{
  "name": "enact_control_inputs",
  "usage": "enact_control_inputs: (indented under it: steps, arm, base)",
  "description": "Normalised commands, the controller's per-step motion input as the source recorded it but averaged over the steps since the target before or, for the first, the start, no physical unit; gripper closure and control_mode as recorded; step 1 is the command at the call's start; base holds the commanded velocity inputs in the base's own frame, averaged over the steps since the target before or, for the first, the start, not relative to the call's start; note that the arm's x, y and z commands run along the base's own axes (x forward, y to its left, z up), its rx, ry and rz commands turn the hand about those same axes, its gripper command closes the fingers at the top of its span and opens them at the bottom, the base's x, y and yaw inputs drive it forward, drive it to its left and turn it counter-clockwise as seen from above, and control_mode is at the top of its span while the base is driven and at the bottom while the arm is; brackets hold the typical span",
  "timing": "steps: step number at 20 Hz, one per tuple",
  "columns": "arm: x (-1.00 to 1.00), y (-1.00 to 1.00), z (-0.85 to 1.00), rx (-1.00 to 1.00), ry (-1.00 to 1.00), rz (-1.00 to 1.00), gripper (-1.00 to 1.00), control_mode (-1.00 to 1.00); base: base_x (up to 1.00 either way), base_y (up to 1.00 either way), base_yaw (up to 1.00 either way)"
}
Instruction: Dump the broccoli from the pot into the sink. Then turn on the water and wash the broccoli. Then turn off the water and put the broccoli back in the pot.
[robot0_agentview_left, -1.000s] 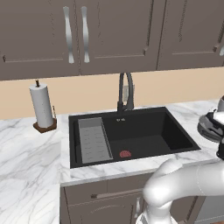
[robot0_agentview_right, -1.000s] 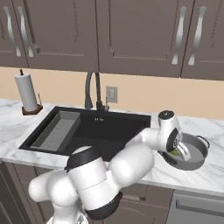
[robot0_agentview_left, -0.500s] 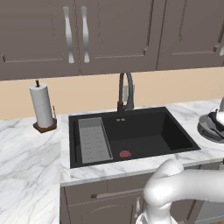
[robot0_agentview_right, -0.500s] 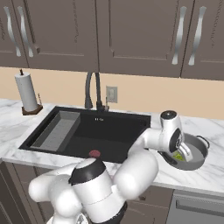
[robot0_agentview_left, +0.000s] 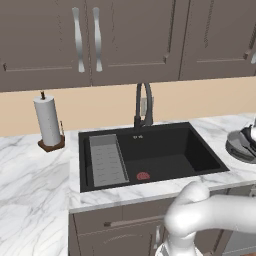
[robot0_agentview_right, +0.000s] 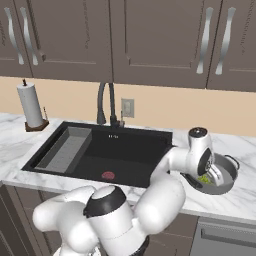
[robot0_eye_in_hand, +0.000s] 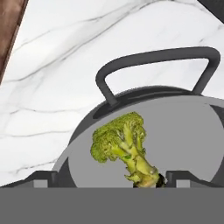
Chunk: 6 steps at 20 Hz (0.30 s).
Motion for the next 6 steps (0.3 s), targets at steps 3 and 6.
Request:
enact_control_inputs:
  steps: [3,6]
  arm:
    - [-0.10,0.00,0.44,0.07,-0.05,0.00,-1.00,-1.00]
    - [-0.25,0.00,0.59,0.05,-0.09,0.00,-1.00,-1.00]
  base:
    - [0.00,0.00,0.00]
    - [0.00,0.00,0.00]
